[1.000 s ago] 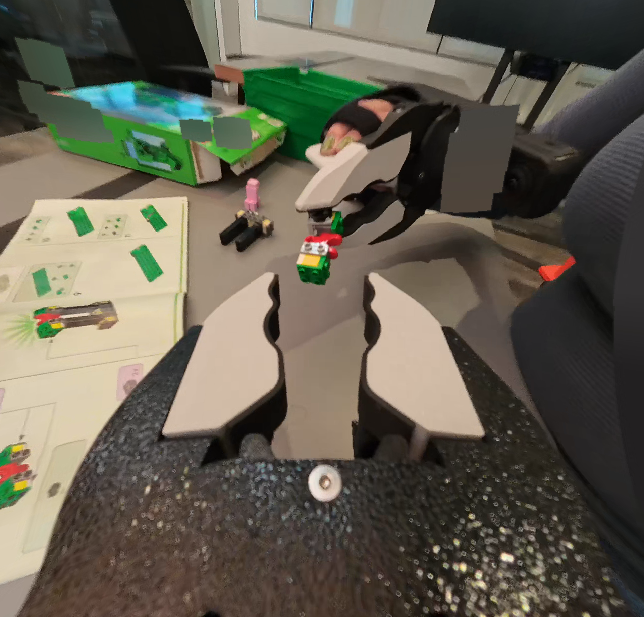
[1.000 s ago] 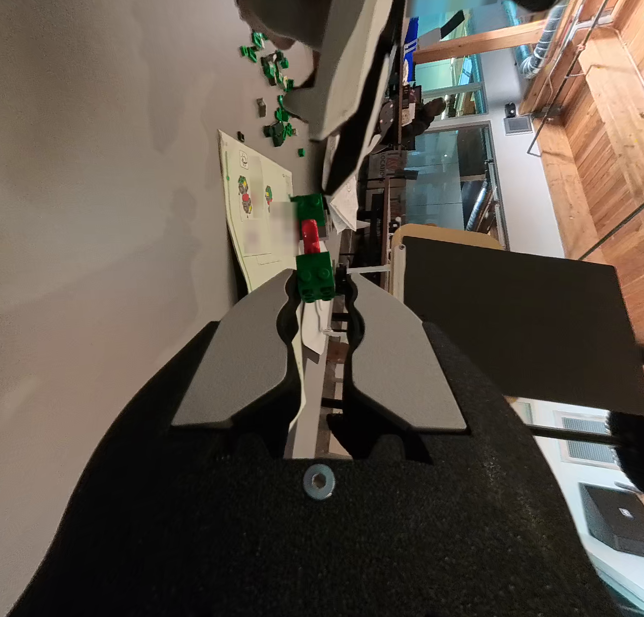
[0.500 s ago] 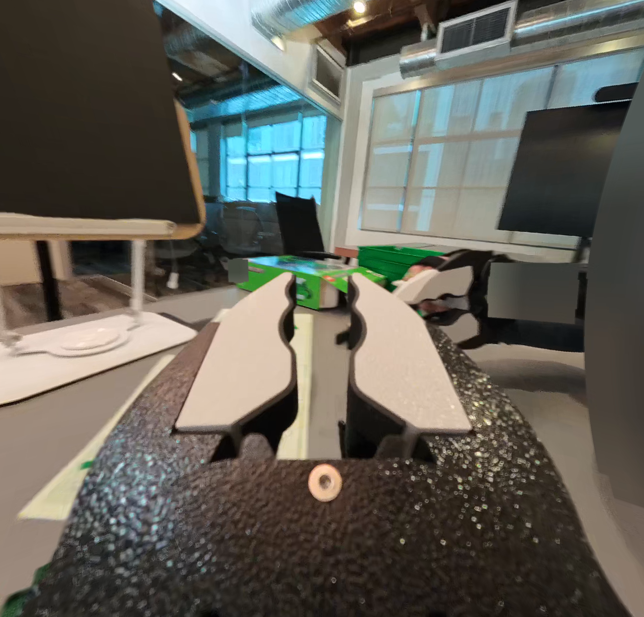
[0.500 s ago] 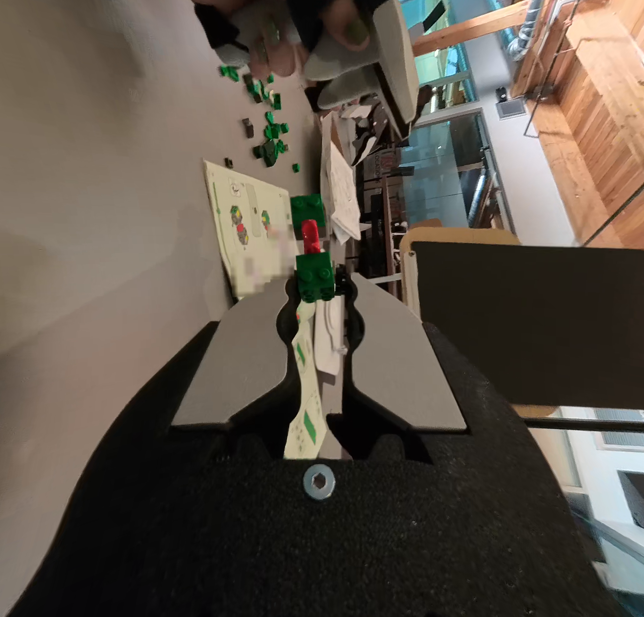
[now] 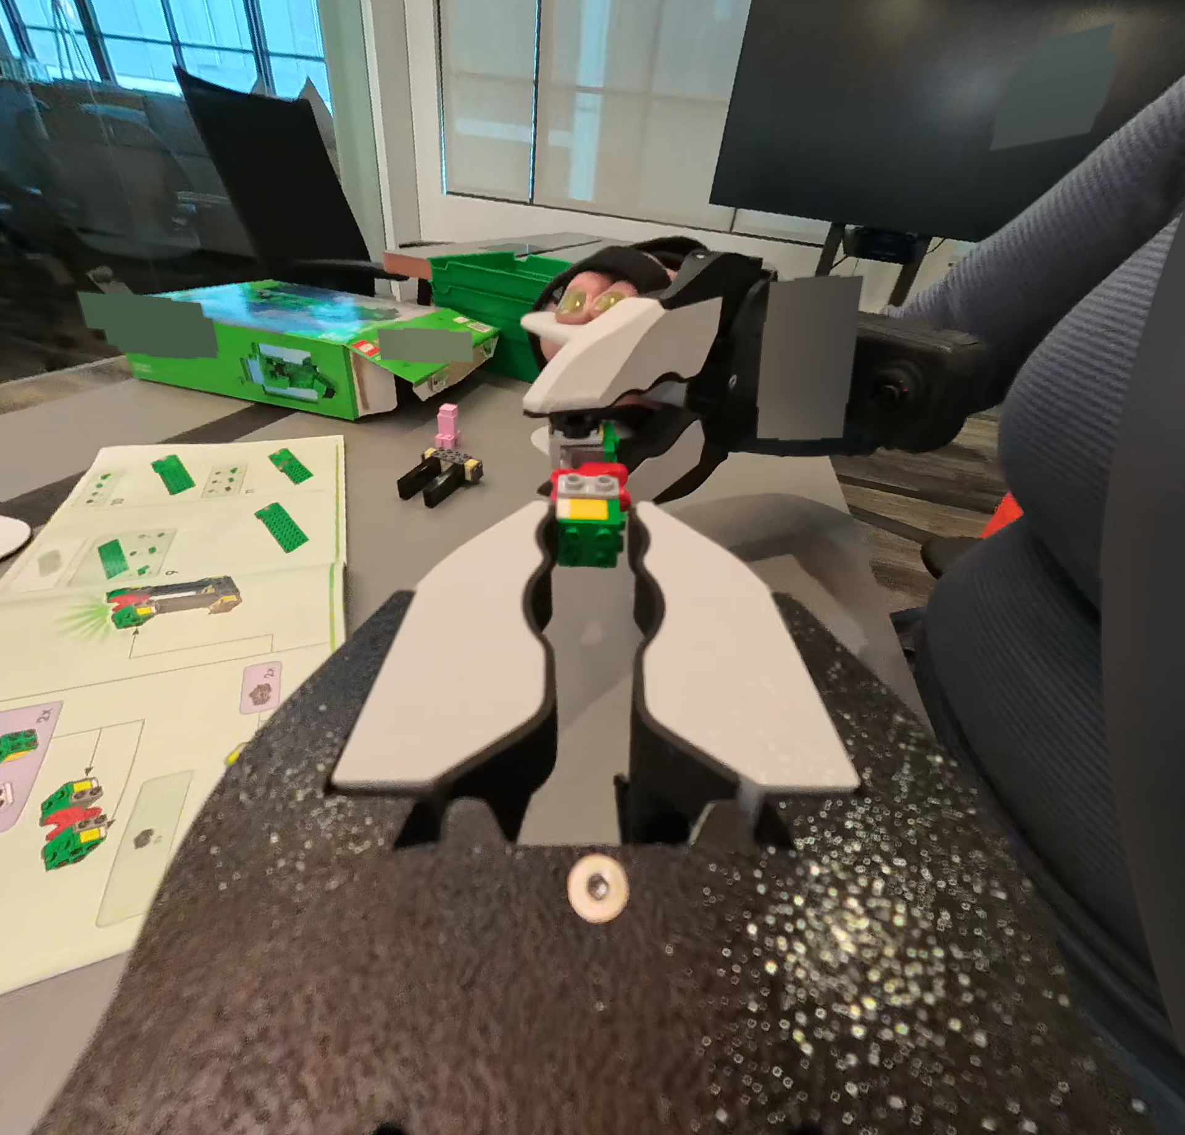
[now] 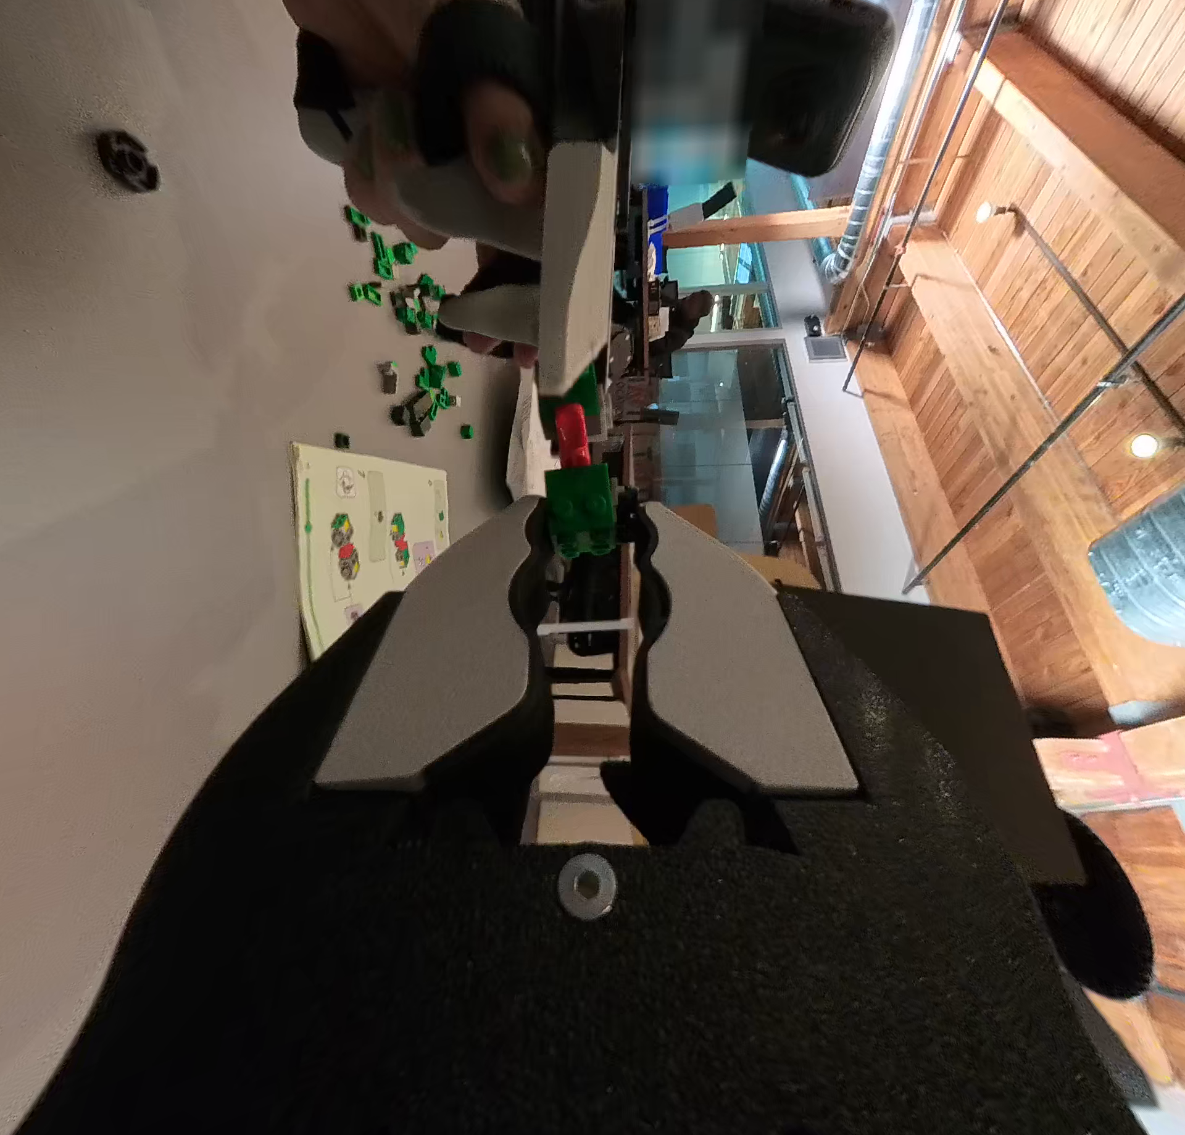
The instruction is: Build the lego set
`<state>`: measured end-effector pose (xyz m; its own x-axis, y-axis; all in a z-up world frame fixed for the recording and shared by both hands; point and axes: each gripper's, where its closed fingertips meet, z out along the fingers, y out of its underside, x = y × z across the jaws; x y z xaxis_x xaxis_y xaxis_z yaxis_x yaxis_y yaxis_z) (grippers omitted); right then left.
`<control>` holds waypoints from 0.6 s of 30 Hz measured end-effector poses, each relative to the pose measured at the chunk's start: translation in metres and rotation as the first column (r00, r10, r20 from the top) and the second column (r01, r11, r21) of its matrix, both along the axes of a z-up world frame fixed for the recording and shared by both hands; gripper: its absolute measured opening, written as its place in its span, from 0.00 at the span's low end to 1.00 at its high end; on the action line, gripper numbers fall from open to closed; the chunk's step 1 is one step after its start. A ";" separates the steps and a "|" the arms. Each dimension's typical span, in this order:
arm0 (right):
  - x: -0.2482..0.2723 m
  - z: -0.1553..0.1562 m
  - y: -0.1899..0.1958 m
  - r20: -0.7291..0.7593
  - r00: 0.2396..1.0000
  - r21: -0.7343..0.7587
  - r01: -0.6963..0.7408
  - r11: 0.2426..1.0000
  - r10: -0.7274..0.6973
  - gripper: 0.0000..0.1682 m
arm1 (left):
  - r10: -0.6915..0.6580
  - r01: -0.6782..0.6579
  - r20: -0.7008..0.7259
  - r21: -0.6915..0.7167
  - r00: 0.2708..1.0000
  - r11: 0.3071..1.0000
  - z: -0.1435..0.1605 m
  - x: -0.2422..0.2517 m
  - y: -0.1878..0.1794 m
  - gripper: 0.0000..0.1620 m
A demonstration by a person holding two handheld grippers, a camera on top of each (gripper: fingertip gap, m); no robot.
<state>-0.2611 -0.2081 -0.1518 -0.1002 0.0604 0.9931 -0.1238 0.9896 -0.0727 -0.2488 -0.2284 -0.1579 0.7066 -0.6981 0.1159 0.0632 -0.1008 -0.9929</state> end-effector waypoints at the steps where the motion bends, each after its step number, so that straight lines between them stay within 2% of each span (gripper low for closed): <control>1: -0.002 0.001 -0.005 -0.006 1.000 0.012 -0.008 1.000 0.008 0.14 | 0.005 -0.005 -0.002 0.011 1.000 1.000 0.001 -0.002 -0.004 0.12; 3: -0.006 0.005 -0.011 -0.033 0.999 0.031 -0.004 1.000 0.005 0.14 | 0.020 -0.020 0.012 0.018 1.000 1.000 0.002 -0.005 -0.011 0.12; 4: -0.008 0.007 -0.016 -0.059 0.998 0.039 -0.007 0.999 0.009 0.18 | 0.032 -0.033 0.022 0.021 0.999 0.999 0.003 -0.008 -0.015 0.12; 6: -0.012 0.011 -0.019 -0.087 0.996 0.041 0.015 0.999 -0.011 0.31 | 0.087 -0.088 0.021 0.017 0.996 0.996 0.000 -0.017 -0.023 0.12; 7: -0.012 0.010 -0.017 -0.080 0.996 0.026 0.035 0.999 -0.033 0.33 | 0.122 -0.122 0.015 0.015 0.992 0.992 -0.003 -0.023 -0.029 0.12; 10: -0.010 -0.008 -0.003 -0.009 0.995 -0.132 0.098 0.986 -0.100 0.31 | 0.302 -0.303 -0.050 -0.014 0.952 0.953 -0.019 -0.048 -0.050 0.12; 12: -0.007 -0.033 -0.002 0.109 0.989 -0.334 0.130 0.933 -0.099 0.29 | 0.473 -0.483 -0.134 -0.062 0.871 0.873 -0.039 -0.074 -0.066 0.12; 13: -0.007 -0.044 -0.005 0.156 0.984 -0.445 0.153 0.882 -0.092 0.29 | 0.541 -0.561 -0.179 -0.088 0.822 0.823 -0.050 -0.086 -0.075 0.12; 15: -0.010 -0.062 -0.014 0.209 0.976 -0.590 0.177 0.788 -0.062 0.28 | 0.576 -0.609 -0.222 -0.131 0.787 0.782 -0.066 -0.092 -0.091 0.12; 18: -0.025 -0.079 -0.023 0.263 0.962 -0.690 0.241 0.682 -0.074 0.25 | 0.575 -0.635 -0.283 -0.217 0.768 0.741 -0.089 -0.094 -0.105 0.12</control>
<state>-0.2863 -0.2314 -0.2310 -0.2093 0.7713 0.6011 0.1289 0.6311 -0.7649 -0.3423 -0.3339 -0.2466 0.9956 -0.0714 0.0601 0.0283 -0.3824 -0.9236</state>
